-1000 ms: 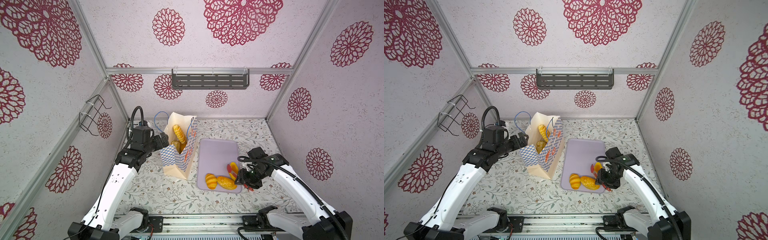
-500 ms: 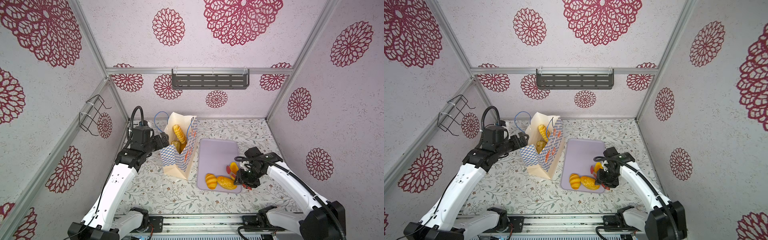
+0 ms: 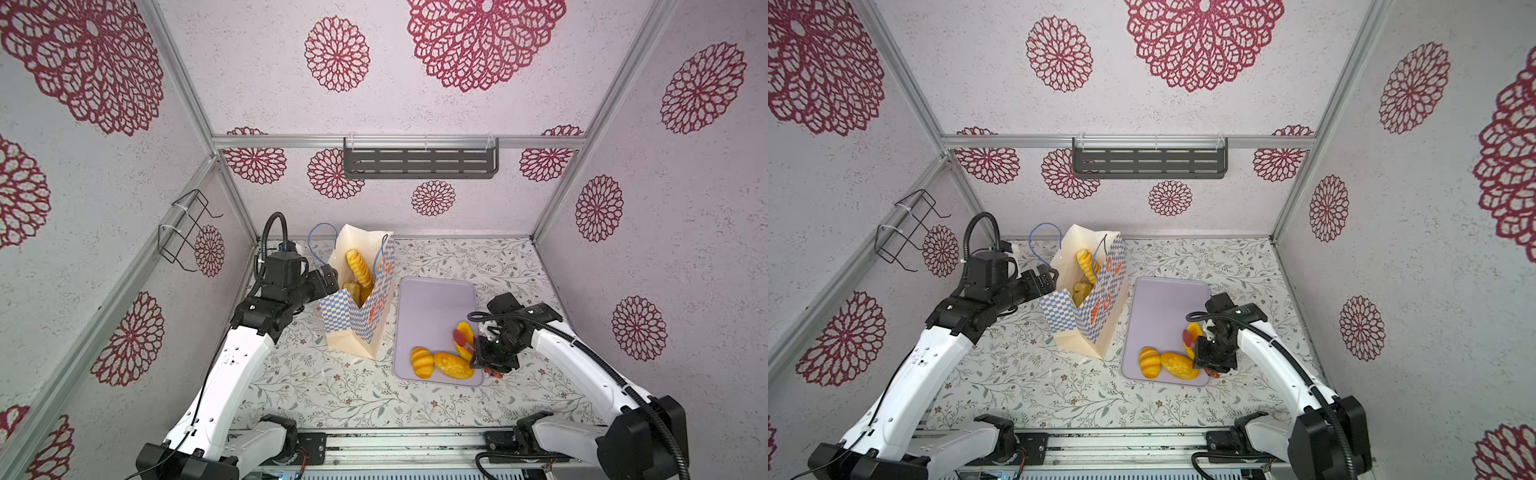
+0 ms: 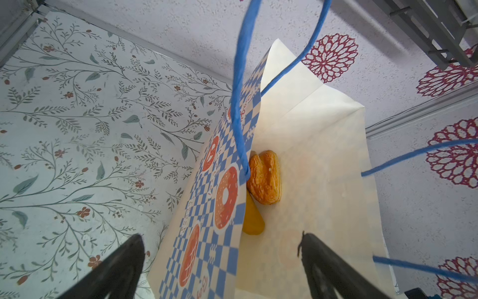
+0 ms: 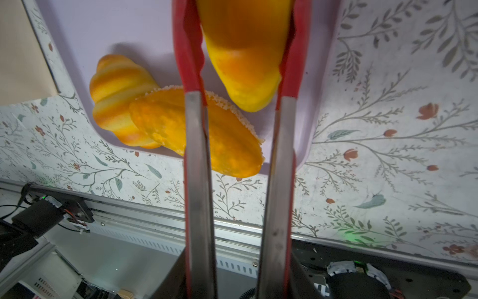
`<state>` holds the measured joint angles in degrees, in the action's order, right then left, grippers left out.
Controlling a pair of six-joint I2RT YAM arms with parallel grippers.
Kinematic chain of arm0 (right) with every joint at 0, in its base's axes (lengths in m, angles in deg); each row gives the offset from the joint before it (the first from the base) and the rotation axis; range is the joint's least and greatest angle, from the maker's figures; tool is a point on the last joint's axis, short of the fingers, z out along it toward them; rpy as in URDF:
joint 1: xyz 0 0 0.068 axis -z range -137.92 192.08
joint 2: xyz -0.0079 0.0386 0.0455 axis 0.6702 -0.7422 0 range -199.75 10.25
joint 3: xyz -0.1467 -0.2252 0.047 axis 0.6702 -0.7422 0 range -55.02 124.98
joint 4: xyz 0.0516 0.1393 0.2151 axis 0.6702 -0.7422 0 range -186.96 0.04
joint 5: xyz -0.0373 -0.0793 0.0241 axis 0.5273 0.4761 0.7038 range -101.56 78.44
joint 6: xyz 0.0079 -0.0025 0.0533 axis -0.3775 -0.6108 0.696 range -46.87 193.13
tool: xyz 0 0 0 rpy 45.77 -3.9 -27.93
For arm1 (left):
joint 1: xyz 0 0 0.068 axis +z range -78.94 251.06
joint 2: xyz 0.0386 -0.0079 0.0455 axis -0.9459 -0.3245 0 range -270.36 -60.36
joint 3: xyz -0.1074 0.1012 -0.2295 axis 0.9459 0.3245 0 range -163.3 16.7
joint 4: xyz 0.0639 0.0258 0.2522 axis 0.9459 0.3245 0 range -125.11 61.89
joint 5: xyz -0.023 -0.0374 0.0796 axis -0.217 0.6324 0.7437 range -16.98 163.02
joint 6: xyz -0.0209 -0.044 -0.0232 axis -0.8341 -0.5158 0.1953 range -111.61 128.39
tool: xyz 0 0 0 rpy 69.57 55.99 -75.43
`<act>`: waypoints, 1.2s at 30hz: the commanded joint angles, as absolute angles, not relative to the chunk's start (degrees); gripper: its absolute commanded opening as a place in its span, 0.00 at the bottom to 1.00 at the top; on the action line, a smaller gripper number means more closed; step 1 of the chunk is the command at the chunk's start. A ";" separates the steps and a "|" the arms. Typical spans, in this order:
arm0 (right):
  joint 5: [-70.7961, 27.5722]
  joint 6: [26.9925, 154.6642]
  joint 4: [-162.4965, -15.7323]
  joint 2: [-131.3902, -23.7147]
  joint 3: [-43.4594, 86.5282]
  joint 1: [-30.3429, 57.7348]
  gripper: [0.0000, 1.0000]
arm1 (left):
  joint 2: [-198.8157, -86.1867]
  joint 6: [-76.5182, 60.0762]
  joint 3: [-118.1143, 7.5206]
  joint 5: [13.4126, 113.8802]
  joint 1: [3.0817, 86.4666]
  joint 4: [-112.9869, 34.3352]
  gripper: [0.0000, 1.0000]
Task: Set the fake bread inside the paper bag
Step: 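Close the right gripper's tongs on the sugar-crusted orange bun, then lift the orange bun with the tongs and carry it over the bag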
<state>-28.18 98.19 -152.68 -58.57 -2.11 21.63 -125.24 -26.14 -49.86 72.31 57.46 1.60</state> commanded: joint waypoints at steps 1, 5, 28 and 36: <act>-27.34 97.74 -152.74 -57.70 0.44 21.50 0.39 | -125.62 -25.84 -50.94 72.48 57.75 1.40 0.97; -26.45 97.83 -153.18 -57.20 2.76 21.56 0.38 | -126.34 -25.41 -51.99 72.49 57.96 2.51 0.97; -36.38 104.59 -130.39 -67.36 30.55 22.63 0.33 | -128.67 -25.85 -54.66 71.60 59.11 4.94 0.81; -39.95 105.46 -126.79 -75.93 43.93 19.87 0.34 | -129.47 -26.50 -54.93 71.77 58.61 5.58 0.64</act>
